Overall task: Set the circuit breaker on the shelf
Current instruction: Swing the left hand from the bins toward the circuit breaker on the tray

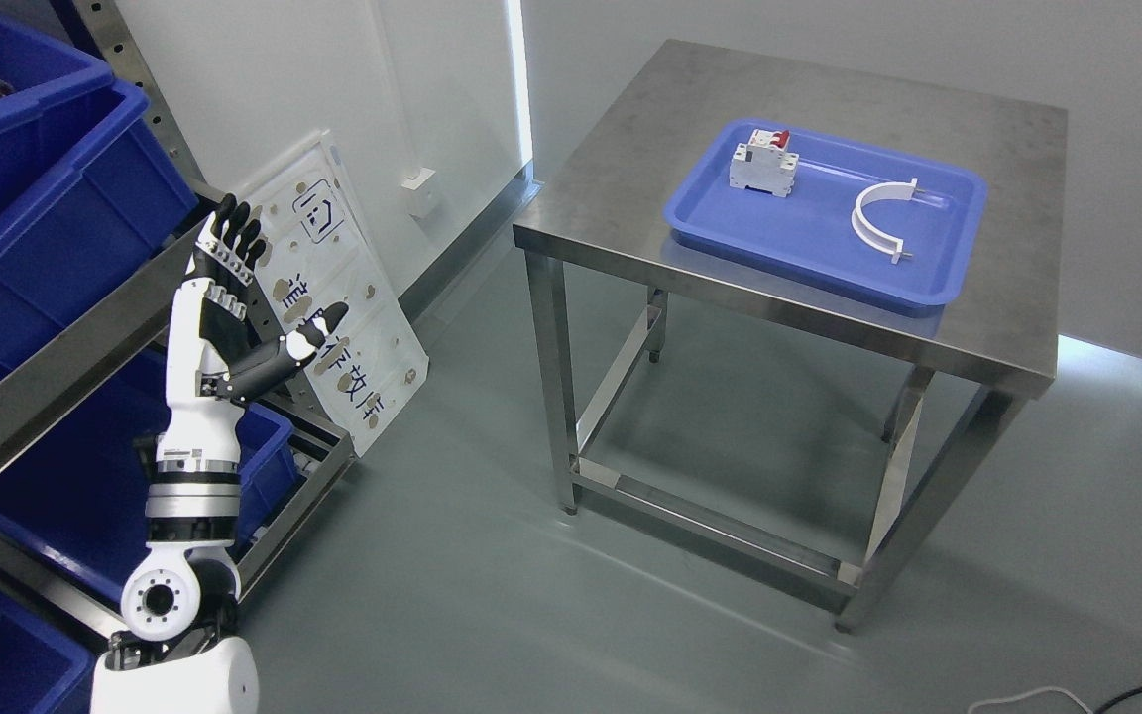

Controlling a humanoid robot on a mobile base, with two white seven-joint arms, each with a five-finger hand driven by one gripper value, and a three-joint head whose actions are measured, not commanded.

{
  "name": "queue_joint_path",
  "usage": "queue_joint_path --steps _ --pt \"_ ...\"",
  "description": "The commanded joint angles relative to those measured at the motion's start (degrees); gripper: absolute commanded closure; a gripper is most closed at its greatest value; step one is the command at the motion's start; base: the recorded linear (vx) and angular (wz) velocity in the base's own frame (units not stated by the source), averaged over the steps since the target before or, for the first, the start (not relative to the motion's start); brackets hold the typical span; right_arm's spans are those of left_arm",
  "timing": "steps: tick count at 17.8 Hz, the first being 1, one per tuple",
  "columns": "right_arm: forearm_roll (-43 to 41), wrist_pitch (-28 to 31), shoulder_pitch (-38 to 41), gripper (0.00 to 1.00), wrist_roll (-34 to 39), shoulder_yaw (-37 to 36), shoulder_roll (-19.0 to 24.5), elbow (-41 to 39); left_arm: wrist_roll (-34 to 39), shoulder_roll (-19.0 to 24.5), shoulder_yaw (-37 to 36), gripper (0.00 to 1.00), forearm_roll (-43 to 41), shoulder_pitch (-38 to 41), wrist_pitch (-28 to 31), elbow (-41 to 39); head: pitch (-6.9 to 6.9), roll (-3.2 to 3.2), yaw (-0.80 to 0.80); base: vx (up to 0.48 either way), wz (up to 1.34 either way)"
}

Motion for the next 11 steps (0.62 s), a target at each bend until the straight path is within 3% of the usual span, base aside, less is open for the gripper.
queue_joint_path --steps 1,4,7,11 --pt "0.00 3.61 0.00 0.00 -0.05 1.14 -1.00 -0.01 -0.16 1.00 -4.50 0.00 -0.01 -1.80 -0.46 -0.96 0.00 0.00 0.00 0.013 -0.02" --pt "0.00 3.61 0.00 0.00 -0.05 1.14 -1.00 -0.01 -0.34 1.00 -4.58 0.00 -0.01 -4.96 1.37 -0.87 0.00 0.00 0.00 0.018 -0.03" --pt "0.00 3.61 0.00 0.00 -0.05 1.14 -1.00 -0.01 -3.06 1.00 -5.55 0.00 -0.79 -12.07 8.04 -0.17 0.00 0.00 0.00 0.027 0.09" --pt "0.00 3.61 0.00 0.00 -0.05 1.14 -1.00 -0.01 -7.37 1.00 -19.23 0.00 -9.22 -19.11 12.54 3.07 0.00 0.00 0.00 0.060 0.19"
